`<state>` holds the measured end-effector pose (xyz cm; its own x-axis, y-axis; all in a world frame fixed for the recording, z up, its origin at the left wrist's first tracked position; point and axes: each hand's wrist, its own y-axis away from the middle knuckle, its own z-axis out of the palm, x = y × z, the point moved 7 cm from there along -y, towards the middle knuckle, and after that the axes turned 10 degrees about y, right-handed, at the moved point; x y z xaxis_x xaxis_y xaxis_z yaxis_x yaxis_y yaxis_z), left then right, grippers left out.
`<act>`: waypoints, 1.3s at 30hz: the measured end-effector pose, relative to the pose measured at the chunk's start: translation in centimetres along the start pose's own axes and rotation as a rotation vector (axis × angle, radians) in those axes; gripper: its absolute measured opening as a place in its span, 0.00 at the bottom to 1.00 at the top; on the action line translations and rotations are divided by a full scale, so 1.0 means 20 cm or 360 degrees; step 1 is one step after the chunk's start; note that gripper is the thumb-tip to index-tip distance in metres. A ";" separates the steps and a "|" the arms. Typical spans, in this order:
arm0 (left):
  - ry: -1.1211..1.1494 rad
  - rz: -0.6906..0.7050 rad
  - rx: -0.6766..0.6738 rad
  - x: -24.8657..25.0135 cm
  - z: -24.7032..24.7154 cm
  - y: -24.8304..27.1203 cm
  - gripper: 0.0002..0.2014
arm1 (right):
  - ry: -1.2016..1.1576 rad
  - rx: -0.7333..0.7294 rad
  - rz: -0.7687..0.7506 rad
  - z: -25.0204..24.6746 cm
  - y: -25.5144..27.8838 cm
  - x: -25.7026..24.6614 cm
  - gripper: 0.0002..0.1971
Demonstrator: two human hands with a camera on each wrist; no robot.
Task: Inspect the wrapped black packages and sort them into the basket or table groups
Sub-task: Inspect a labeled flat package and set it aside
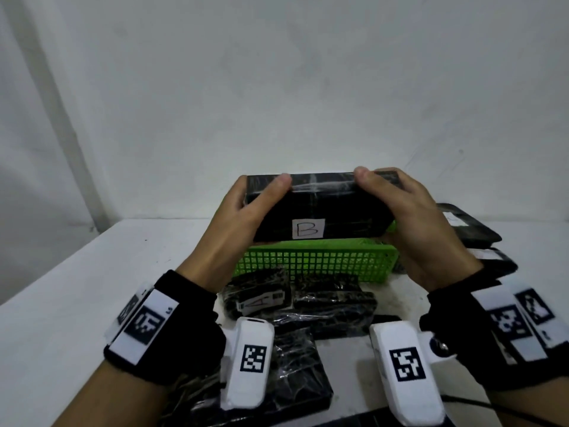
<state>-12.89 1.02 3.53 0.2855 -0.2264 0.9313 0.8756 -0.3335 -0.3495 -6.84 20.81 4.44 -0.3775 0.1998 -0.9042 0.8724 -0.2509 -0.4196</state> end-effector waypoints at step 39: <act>-0.0251 0.0273 0.0003 0.00 -0.02 -0.03 0.27 | 0.0158 0.0030 0.0208 -0.01 -0.01 0.15 0.33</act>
<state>-13.45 0.88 3.75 0.4874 -0.1340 0.8628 0.8096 -0.3007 -0.5041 -8.10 21.72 1.89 -0.2279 0.2568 -0.9392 0.9056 -0.2985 -0.3014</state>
